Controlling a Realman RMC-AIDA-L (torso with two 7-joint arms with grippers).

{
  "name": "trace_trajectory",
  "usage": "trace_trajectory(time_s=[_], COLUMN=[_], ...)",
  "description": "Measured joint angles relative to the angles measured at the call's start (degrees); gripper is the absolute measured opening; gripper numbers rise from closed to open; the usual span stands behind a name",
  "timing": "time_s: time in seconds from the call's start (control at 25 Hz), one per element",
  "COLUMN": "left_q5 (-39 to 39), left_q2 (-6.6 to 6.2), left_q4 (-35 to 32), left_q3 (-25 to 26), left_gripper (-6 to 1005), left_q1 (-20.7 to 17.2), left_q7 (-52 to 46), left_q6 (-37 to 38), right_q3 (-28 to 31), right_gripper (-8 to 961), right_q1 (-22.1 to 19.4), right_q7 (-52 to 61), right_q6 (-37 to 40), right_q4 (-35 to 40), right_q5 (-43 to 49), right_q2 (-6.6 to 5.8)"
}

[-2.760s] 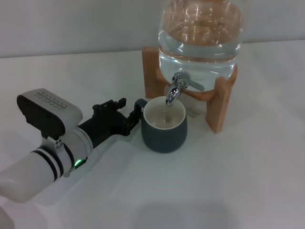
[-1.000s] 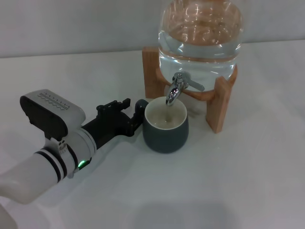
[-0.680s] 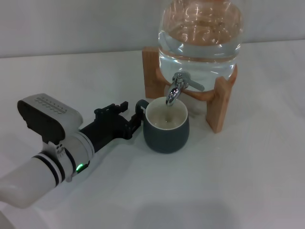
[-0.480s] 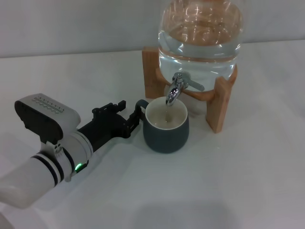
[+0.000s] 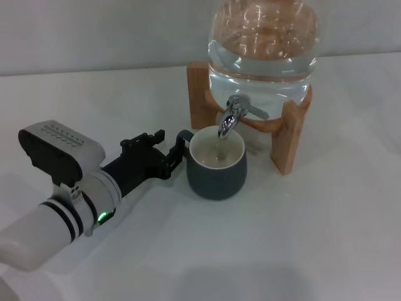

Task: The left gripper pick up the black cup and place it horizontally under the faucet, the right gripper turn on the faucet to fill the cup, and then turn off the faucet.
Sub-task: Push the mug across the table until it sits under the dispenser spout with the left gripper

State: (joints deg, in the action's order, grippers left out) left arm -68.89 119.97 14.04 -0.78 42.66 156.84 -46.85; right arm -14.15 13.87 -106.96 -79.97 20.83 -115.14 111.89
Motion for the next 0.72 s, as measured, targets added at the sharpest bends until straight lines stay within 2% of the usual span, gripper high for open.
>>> trace_trajectory(time_s=[0.72], left_q5=[0.0], left_q2=[0.0], left_q4=[0.3], left_q3=[0.0], left_gripper=[464], left_q1=[-0.3], left_q7=[0.0], left_q6=[0.0], right_q3=[0.0], right_gripper=[841], right_q1=[-0.1], right_q7=[0.0], right_q6=[0.2], right_q4=[0.1], right_q5=[-0.1], right_q2=[-0.01])
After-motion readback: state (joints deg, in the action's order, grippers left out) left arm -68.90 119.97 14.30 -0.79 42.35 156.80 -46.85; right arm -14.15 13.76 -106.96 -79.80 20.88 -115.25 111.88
